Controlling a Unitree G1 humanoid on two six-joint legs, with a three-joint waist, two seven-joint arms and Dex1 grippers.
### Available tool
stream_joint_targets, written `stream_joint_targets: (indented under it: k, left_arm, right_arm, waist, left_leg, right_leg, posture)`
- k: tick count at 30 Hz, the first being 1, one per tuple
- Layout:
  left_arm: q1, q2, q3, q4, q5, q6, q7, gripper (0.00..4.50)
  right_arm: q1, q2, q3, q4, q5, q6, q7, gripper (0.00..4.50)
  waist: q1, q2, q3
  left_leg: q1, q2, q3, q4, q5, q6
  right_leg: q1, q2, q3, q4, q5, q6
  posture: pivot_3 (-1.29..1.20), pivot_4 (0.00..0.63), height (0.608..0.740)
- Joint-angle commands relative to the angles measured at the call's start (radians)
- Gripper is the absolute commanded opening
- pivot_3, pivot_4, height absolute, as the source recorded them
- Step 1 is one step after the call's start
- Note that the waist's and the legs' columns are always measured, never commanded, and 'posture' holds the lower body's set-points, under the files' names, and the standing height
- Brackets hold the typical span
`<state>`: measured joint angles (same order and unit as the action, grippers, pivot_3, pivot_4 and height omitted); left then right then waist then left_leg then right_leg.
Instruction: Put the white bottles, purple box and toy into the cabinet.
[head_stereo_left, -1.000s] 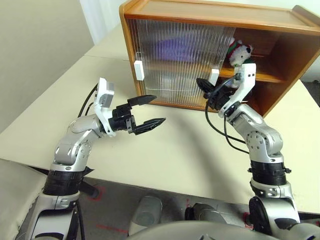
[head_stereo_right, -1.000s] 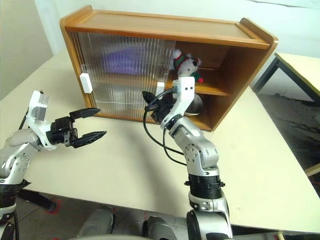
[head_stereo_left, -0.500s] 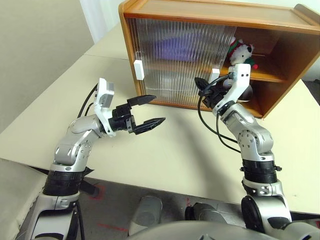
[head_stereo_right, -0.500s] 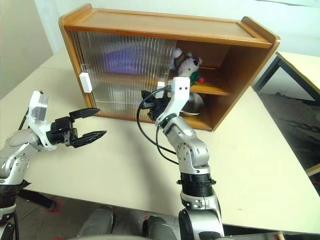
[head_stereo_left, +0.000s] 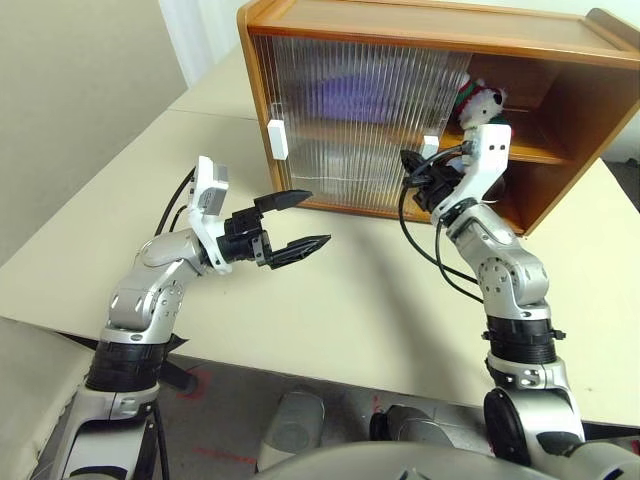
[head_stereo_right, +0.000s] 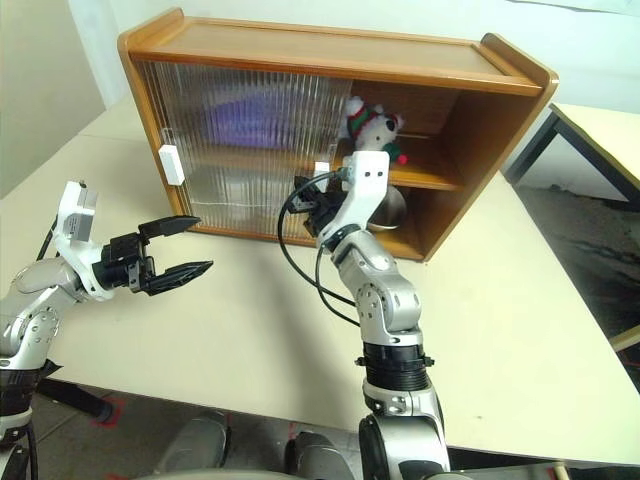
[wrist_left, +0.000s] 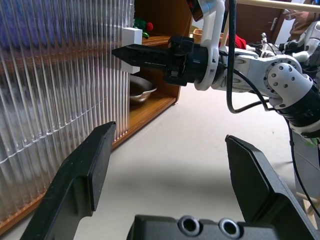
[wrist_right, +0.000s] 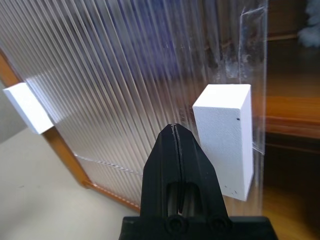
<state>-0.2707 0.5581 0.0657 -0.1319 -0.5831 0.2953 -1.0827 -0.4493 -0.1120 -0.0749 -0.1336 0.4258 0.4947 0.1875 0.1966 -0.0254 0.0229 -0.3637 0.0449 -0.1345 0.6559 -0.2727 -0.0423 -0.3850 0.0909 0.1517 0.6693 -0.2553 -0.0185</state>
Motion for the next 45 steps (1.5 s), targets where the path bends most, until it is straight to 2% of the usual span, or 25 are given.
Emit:
stream_joint_targets:
  k: [1, 45]
  left_arm:
    - [-0.001, -0.001, -0.011, -0.002, 0.009, -0.006, -0.002, 4.50]
    - [-0.027, -0.011, -0.023, 0.028, 0.017, -0.009, -0.020, 4.50]
  right_arm:
    - [0.007, -0.024, -0.033, -0.007, -0.025, -0.015, -0.020, 0.04]
    - [0.091, -0.140, -0.151, -0.001, -0.100, -0.122, -0.062, 0.04]
  waist:
    - [0.001, 0.000, 0.000]
    - [-0.001, -0.001, 0.000]
  left_leg:
    - [0.000, 0.000, 0.000, 0.000, 0.000, 0.000]
    - [-0.001, 0.000, -0.001, 0.004, 0.003, 0.005]
  right_leg:
    - [0.000, 0.000, 0.000, 0.000, 0.000, 0.000]
    - [0.000, 0.000, 0.001, 0.000, 0.000, 0.006]
  posture:
    - [0.26, 0.027, 0.740]
    - [0.23, 0.025, 0.740]
